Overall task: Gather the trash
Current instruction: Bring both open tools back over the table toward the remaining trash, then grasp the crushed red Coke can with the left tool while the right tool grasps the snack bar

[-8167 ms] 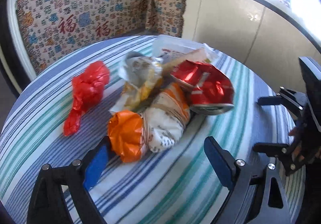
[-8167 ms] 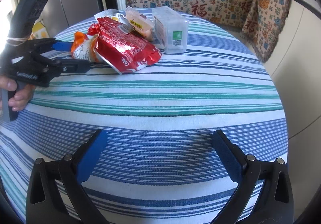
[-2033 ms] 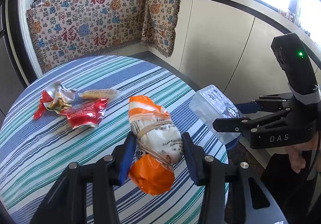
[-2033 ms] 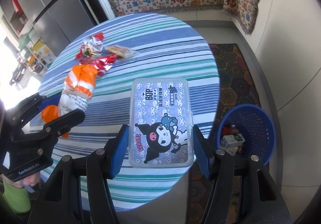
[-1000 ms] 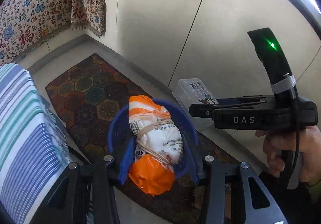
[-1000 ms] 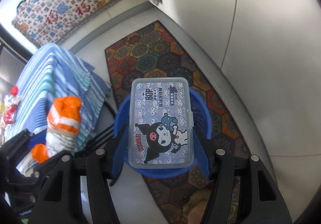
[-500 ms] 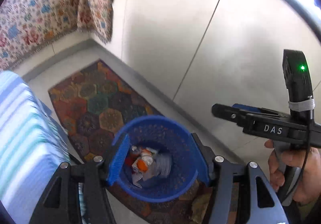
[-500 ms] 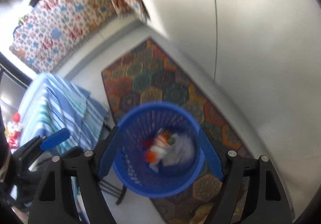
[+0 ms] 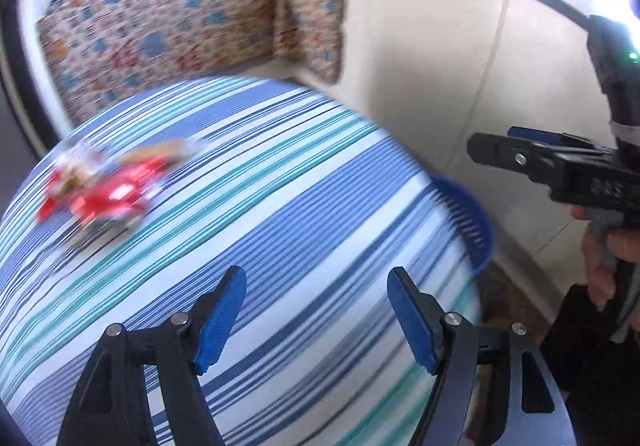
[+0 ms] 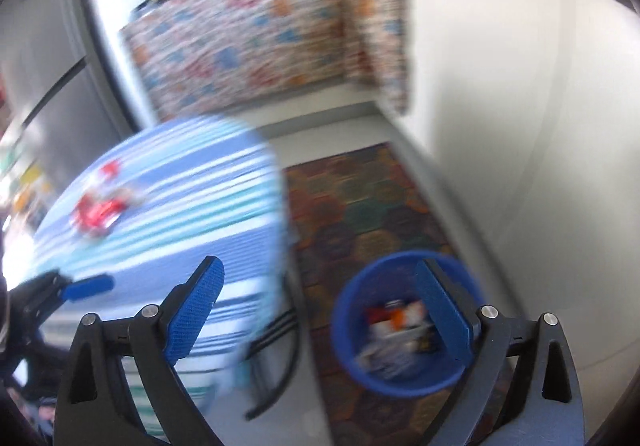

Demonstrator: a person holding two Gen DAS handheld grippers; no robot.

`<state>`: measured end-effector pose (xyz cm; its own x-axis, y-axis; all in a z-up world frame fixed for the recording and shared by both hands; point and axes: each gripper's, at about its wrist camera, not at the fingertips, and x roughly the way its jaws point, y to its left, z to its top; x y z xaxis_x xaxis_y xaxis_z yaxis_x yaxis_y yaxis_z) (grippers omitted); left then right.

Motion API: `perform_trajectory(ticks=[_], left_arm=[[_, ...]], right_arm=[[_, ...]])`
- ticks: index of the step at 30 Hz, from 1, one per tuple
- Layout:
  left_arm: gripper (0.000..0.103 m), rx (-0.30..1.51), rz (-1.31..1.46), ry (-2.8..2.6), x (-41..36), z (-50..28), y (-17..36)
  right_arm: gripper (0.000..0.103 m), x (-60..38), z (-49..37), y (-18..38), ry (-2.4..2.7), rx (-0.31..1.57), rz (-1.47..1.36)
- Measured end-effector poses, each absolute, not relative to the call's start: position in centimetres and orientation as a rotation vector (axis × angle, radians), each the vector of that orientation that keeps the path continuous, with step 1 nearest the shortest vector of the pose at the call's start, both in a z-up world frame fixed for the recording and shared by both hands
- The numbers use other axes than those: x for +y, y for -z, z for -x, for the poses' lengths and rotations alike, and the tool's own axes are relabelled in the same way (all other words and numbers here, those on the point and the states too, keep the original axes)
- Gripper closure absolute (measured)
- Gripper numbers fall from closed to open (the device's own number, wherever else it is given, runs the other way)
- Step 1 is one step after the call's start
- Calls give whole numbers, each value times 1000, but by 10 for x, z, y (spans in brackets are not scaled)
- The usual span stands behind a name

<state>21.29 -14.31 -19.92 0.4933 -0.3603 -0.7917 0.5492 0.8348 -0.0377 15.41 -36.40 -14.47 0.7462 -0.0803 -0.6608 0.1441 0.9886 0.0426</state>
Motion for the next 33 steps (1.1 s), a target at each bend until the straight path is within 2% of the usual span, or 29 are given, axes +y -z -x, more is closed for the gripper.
perform_trajectory(ticks=[8, 11, 12, 14, 18, 33], left_arm=[[28, 931, -199, 378, -43, -238, 217], [24, 933, -149, 364, -22, -243, 219], [23, 929, -153, 353, -20, -246, 221], [14, 925, -156, 351, -20, -249, 223], [7, 936, -159, 355, -23, -260, 225], [7, 852, -28, 474, -47, -331, 198]], right_arm=[[5, -244, -202, 193, -26, 860, -10], [5, -223, -222, 205, 1, 889, 42], [5, -220, -230, 208, 11, 899, 56], [5, -217, -240, 215, 37, 924, 76], [0, -219, -256, 222, 54, 938, 90], [0, -228, -274, 224, 19, 899, 108]])
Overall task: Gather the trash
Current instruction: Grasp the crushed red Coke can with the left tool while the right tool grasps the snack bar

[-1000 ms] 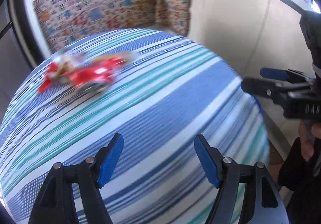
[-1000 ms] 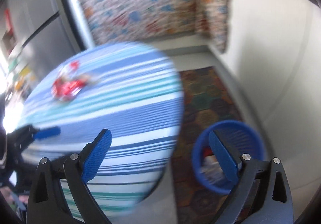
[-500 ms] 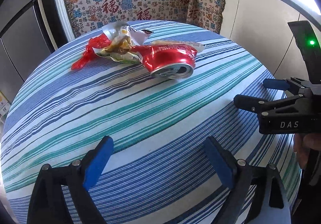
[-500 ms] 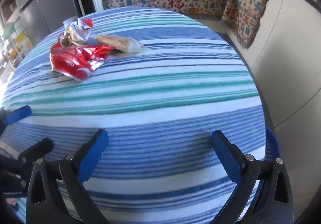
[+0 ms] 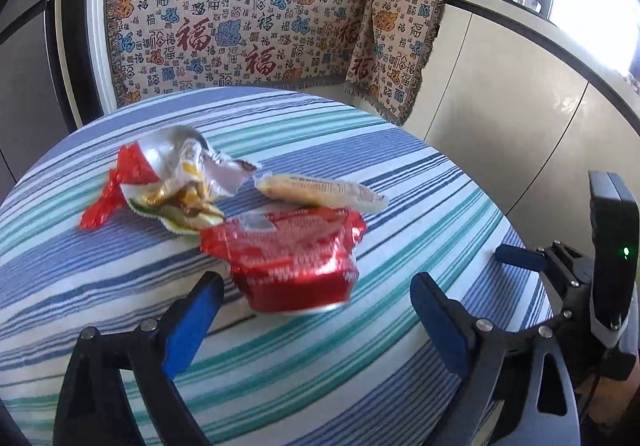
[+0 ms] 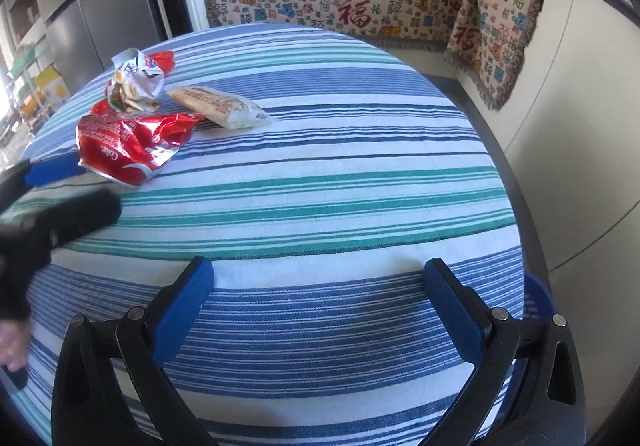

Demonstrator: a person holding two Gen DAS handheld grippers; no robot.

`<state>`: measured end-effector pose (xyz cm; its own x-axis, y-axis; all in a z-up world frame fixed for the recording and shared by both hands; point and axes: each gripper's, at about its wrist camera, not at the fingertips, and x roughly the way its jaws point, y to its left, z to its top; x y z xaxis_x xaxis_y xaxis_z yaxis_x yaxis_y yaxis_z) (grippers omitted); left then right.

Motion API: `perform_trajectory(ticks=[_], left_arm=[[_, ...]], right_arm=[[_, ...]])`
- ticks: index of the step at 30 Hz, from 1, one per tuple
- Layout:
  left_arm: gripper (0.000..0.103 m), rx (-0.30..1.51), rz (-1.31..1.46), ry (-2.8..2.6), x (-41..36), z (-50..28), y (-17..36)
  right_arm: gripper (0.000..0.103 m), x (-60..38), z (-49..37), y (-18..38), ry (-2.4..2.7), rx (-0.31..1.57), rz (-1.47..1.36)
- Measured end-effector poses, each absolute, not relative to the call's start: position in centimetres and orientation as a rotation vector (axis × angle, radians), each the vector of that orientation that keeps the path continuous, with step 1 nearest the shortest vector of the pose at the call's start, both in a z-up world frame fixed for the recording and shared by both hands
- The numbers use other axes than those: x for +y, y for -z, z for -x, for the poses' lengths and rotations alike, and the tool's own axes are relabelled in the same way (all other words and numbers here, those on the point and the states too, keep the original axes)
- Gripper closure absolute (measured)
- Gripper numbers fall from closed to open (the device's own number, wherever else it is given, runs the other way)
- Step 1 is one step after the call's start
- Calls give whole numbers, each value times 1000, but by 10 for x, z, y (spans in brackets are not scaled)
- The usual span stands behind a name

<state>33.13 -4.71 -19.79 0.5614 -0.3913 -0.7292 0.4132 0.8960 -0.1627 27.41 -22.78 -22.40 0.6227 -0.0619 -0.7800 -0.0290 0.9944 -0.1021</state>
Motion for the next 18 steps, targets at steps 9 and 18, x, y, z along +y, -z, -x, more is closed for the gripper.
perform_trajectory(ticks=[9, 18], left_arm=[[39, 852, -25, 483, -36, -333, 194], [38, 866, 12, 400, 47, -269, 190]], right_arm=[[0, -229, -274, 224, 7, 899, 108], [0, -229, -273, 224, 6, 899, 109]])
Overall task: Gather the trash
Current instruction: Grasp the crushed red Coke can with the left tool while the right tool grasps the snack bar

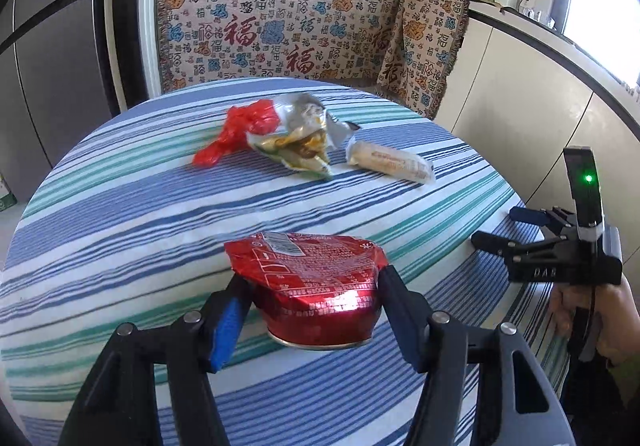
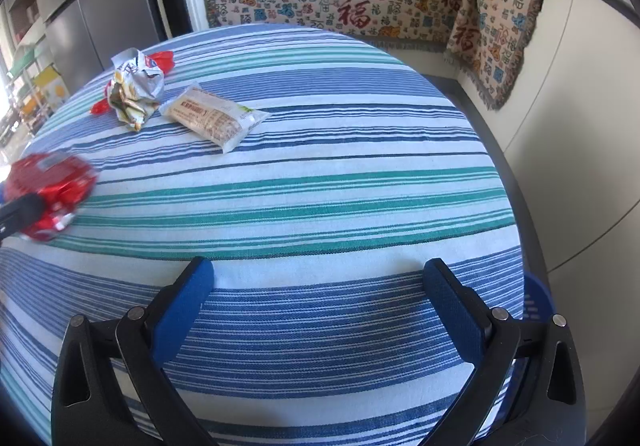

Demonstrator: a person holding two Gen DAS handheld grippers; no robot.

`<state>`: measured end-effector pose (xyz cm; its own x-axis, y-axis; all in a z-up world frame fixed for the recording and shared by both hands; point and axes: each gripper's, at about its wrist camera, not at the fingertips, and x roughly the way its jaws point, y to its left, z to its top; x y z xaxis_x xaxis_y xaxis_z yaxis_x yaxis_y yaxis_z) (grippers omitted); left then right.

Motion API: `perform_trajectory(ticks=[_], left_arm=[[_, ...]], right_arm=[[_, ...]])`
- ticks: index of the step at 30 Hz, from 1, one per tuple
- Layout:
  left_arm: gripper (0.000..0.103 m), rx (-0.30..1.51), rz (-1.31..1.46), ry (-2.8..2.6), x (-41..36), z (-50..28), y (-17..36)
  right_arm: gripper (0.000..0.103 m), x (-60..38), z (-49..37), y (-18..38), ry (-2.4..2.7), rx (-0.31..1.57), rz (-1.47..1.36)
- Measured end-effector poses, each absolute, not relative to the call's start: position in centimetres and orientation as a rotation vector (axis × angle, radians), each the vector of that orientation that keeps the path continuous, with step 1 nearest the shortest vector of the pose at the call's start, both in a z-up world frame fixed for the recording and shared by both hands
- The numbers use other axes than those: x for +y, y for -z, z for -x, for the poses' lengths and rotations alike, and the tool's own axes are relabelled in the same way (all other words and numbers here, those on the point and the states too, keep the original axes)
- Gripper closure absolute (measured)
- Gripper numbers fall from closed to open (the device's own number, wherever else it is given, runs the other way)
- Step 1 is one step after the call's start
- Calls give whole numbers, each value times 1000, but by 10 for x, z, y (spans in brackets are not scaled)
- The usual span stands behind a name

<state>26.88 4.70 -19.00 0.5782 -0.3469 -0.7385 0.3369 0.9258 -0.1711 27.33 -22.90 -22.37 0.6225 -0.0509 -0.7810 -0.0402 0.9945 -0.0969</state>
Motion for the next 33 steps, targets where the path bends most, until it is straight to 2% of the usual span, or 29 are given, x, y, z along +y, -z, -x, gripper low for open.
perform_trajectory(ticks=[3, 5, 6, 12, 20, 30, 32, 33], left_arm=[[30, 868, -11, 422, 58, -255, 198], [21, 873, -37, 418, 57, -250, 204], [20, 874, -48, 417, 55, -249, 207], [20, 924, -162, 373, 38, -252, 220], [17, 926, -153, 353, 40, -254, 222], [16, 927, -146, 338, 40, -255, 222], [16, 928, -141, 330, 41, -256, 222], [16, 928, -137, 322, 42, -256, 222]], right_arm=[[0, -229, -273, 224, 6, 899, 109], [0, -229, -273, 224, 6, 899, 109], [0, -230, -273, 224, 6, 899, 109], [0, -230, -273, 224, 21, 898, 104], [0, -225, -275, 221, -40, 917, 138], [1, -192, -376, 217, -288, 1027, 316], [10, -184, -388, 216, -326, 1037, 336], [29, -181, -391, 213, -345, 1033, 326]])
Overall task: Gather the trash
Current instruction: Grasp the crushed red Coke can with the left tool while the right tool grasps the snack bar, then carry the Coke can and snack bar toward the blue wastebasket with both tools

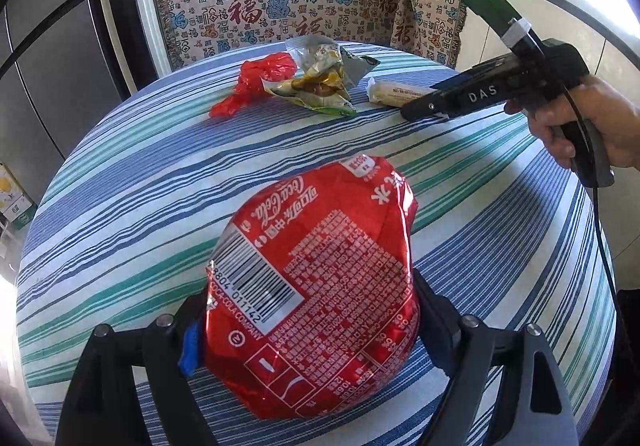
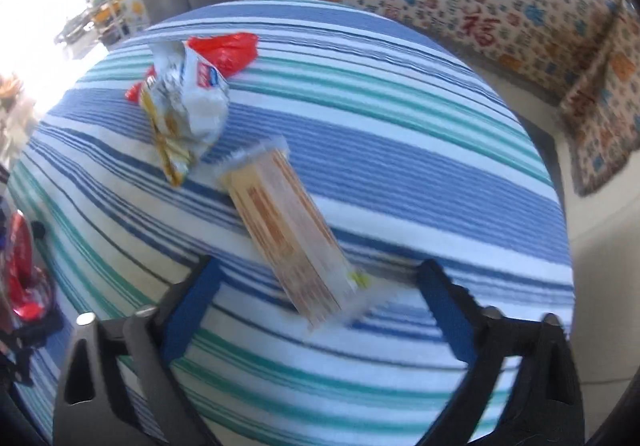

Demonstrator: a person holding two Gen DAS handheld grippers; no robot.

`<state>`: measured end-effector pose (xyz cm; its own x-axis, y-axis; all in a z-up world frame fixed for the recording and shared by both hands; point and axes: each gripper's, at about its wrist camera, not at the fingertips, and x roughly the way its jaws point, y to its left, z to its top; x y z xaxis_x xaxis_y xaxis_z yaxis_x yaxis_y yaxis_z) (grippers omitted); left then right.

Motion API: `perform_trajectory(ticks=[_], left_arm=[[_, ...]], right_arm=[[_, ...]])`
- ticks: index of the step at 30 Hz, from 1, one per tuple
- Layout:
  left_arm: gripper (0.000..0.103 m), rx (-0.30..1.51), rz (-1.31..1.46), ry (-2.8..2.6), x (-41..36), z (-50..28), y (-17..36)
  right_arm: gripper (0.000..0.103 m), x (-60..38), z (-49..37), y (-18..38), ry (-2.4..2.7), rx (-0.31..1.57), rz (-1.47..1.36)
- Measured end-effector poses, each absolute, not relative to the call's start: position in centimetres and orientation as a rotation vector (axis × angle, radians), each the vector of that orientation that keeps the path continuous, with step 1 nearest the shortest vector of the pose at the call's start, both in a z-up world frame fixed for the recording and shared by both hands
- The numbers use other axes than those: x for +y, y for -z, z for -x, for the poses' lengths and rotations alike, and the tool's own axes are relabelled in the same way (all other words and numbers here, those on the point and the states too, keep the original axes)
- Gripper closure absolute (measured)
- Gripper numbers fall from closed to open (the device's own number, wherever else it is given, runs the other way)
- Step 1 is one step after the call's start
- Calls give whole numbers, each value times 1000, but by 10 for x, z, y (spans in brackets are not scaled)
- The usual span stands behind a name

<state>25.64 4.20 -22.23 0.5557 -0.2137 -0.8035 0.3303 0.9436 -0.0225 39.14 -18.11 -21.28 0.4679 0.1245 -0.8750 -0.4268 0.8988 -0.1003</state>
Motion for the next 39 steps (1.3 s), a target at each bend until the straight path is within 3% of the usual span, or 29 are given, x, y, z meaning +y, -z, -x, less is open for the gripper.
perform_trajectory(ticks=[1, 3, 13, 15, 19, 28, 36, 38, 39], left_arm=[[16, 928, -130, 309, 43, -257, 223], [16, 930, -113, 277, 48, -259, 223], [16, 935, -47, 148, 60, -270, 223], [16, 936, -38, 139, 61, -273, 223], [16, 935, -55, 164, 61, -272, 223], [17, 930, -73, 248, 87, -256, 223], [17, 919, -24, 359, 99, -255, 220], [17, 919, -36, 376, 97, -256, 220], [17, 918, -36, 381, 97, -257, 220]], right_arm=[[59, -178, -391, 210, -342, 1020, 330], [73, -177, -386, 208, -318, 1021, 318], [73, -164, -289, 213, -142, 972, 158], [70, -153, -276, 215, -192, 952, 139], [39, -144, -275, 219, -237, 932, 129], [5, -146, -269, 230, -241, 889, 229], [1, -143, -273, 230, -263, 945, 238], [6, -145, -279, 224, -294, 1019, 217], [14, -147, -282, 219, -320, 1050, 193]])
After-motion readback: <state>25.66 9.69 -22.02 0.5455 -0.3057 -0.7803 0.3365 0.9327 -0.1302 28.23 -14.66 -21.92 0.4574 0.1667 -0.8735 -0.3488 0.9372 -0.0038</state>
